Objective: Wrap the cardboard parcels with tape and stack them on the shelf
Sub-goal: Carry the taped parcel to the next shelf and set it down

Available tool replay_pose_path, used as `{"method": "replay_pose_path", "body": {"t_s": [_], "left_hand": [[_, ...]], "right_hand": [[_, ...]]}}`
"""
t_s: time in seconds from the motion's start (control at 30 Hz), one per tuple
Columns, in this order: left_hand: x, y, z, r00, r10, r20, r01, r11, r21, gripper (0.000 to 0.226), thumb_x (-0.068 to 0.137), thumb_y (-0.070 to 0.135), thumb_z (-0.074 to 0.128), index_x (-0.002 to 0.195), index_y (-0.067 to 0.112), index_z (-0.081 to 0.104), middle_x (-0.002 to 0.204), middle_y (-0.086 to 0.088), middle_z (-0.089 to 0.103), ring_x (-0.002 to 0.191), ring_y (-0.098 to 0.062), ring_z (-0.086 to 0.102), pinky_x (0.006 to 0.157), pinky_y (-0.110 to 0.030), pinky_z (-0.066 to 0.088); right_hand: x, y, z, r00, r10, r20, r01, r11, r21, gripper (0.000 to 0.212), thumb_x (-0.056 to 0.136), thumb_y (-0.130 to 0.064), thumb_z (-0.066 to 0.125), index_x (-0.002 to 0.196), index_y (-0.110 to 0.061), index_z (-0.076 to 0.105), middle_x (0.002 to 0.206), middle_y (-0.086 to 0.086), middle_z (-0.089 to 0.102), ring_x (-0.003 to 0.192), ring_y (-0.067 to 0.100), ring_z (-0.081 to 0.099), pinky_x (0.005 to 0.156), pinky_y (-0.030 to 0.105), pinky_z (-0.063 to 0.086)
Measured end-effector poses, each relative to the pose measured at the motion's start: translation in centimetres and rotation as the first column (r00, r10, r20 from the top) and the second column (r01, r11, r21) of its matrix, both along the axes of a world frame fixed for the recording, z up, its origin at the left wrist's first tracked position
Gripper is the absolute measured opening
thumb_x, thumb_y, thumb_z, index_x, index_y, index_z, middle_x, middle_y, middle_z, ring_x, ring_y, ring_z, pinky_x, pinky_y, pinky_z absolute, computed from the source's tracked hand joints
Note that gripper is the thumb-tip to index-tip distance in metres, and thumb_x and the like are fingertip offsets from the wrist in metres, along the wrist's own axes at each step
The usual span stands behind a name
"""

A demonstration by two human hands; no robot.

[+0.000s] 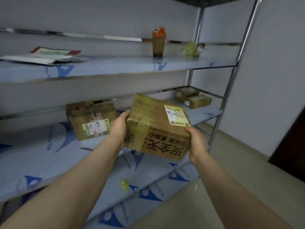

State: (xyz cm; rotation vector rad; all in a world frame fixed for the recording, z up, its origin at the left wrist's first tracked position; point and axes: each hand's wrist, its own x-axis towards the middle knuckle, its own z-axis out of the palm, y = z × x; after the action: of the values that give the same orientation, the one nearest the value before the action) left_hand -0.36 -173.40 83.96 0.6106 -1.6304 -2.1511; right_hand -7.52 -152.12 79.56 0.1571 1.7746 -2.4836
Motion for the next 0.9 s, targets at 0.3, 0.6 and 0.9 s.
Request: {"method": "replay_pose_path", "body": {"t_s": [0.3, 0.6, 0.9], "left_hand": [[-10.1, 10.3, -0.4, 0.977, -0.206, 0.055, 0.209, 0.975, -0.073, 0.051, 0.068, 0.066, 0.069, 0.091, 0.02, 0.072, 0.084, -0.002, 0.074, 0.074, -0.019, 0.071, 0.055, -0.026, 0.052], [-23.1, 12.3, -1.1, 0.982, -0.172, 0.082, 0.179, 0.98, -0.085, 0.026, 0.08, 0.04, 0.067, 0.079, 0.015, 0.066, 0.081, -0.006, 0.069, 0.072, -0.022, 0.065, 0.059, -0.029, 0.049], [-36.4, 7.1, -0.6, 0.996, 0.014, 0.091, -0.005, 0.995, -0.1, 0.027, 0.084, 0.042, 0.06, 0.078, 0.015, 0.061, 0.082, -0.008, 0.065, 0.075, -0.023, 0.061, 0.063, -0.03, 0.046]], "right_hand": [[-5.4, 10.4, -1.0, 0.976, -0.204, 0.081, 0.2, 0.978, 0.056, 0.035, 0.085, -0.031, 0.061, 0.117, -0.015, 0.062, 0.091, 0.008, 0.073, 0.075, 0.019, 0.069, 0.048, 0.025, 0.048], [-16.7, 12.3, -0.4, 0.98, -0.198, 0.005, 0.196, 0.974, 0.116, 0.026, 0.086, -0.033, 0.061, 0.105, -0.016, 0.064, 0.085, 0.006, 0.075, 0.075, 0.019, 0.072, 0.054, 0.027, 0.052], [-33.4, 7.1, 1.3, 1.0, -0.019, 0.016, 0.014, 0.966, 0.258, 0.013, 0.088, -0.034, 0.062, 0.082, -0.023, 0.065, 0.078, -0.003, 0.071, 0.072, 0.011, 0.063, 0.056, 0.027, 0.042]]}}
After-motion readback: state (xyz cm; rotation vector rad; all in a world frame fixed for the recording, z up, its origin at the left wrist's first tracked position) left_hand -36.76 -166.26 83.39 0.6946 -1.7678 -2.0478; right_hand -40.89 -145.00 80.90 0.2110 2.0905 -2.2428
